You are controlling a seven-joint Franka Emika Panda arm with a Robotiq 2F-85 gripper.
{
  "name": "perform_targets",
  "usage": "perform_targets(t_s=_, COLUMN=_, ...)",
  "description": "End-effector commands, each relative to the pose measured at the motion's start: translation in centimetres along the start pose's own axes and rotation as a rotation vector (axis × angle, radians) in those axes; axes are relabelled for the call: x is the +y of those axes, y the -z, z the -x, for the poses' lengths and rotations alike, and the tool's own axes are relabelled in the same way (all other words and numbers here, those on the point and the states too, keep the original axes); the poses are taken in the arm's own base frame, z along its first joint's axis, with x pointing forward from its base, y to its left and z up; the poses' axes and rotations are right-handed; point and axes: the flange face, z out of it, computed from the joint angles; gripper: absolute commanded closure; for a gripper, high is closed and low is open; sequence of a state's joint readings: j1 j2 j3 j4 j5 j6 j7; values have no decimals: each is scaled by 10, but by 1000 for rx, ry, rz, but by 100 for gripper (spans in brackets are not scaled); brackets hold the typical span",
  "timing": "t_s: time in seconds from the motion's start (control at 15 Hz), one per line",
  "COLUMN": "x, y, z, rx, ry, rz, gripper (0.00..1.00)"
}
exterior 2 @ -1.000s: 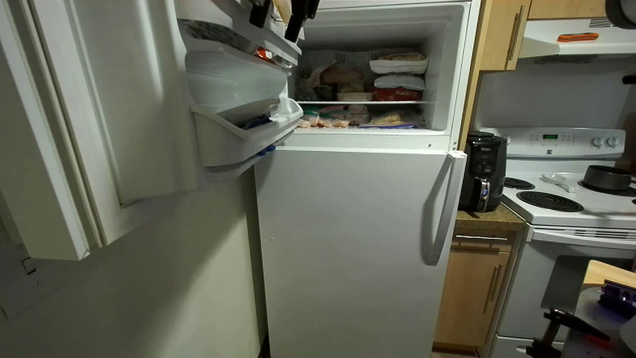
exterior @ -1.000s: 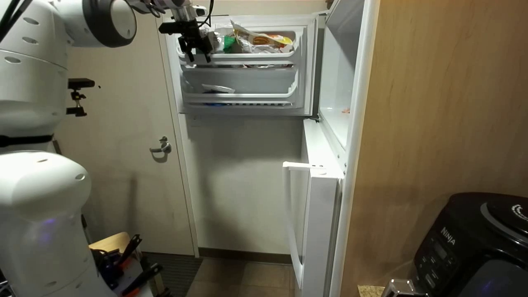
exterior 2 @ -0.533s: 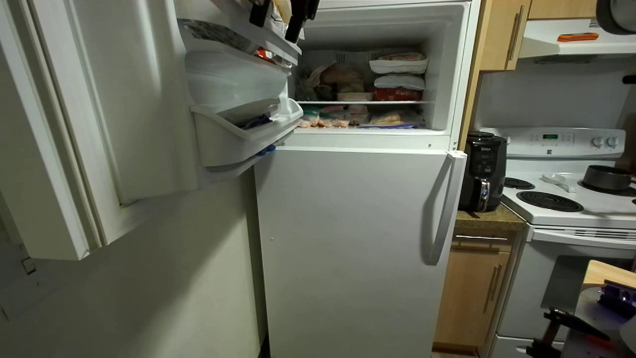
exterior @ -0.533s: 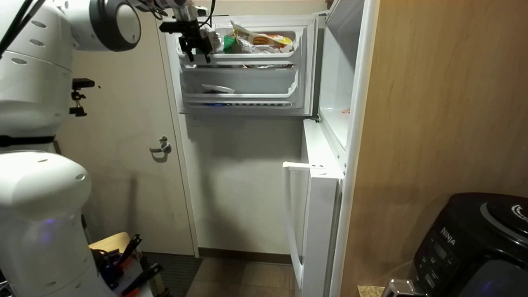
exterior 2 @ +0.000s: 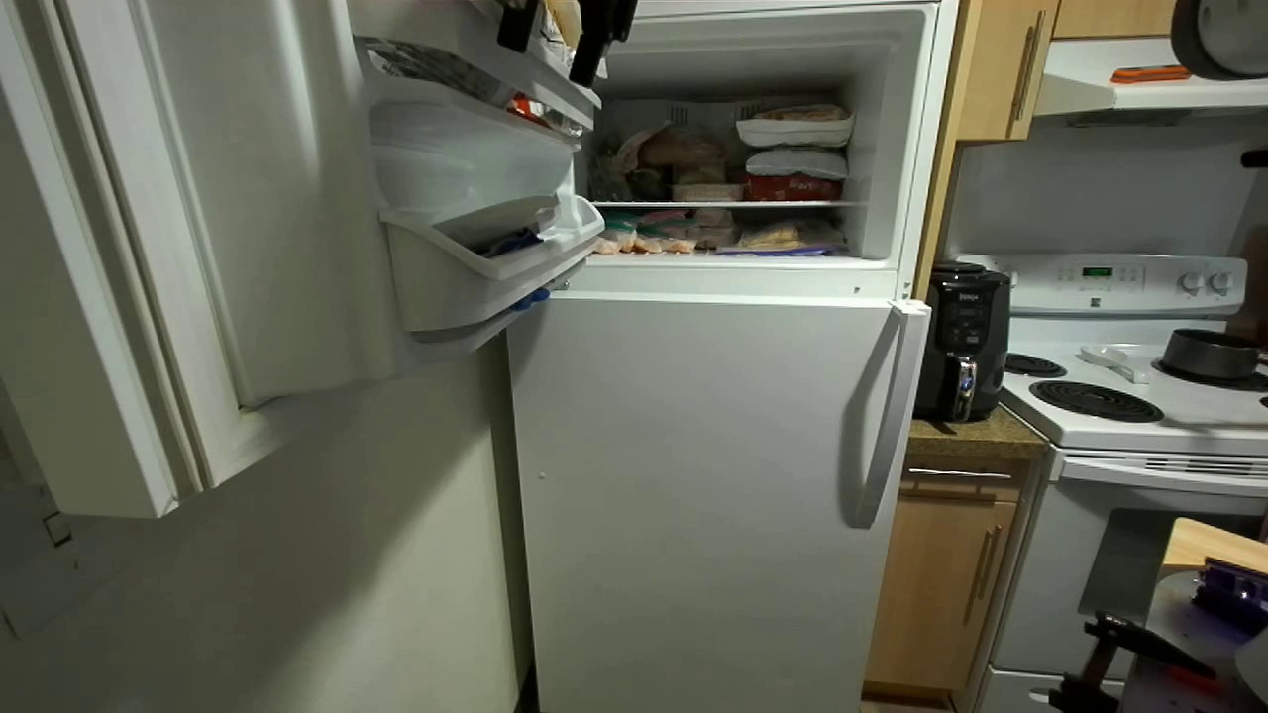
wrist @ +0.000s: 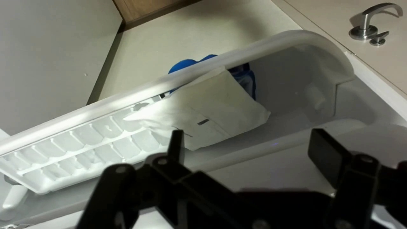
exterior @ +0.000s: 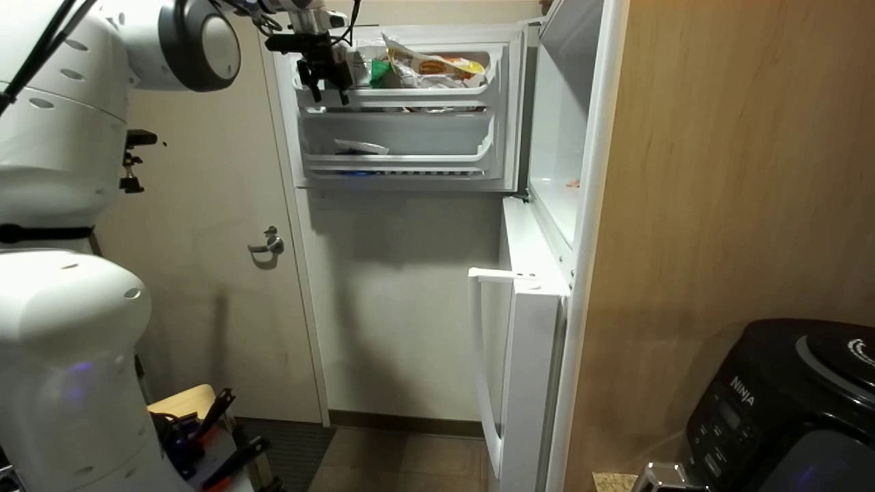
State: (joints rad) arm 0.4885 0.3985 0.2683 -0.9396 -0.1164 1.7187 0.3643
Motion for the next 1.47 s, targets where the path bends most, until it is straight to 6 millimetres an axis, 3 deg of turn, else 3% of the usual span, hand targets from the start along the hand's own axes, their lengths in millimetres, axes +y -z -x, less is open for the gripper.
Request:
perform_targets(t_s=0.0, x=-6, y=19, z=-7, rx=43, ry=9, rz=-60, gripper=0)
perform_targets(t_s=0.47, x=-19, y=26, z=3, rx=29, ry=59, rz=-66, gripper=0)
perform_targets(t_s=1.0, x=-64, y=36, z=28, rx=-35, ry=114, rz=-180, gripper=0)
perform_targets(t_s=1.4, x=-83, y=37, z=49, rx=-157, ry=118, rz=-277, gripper=0)
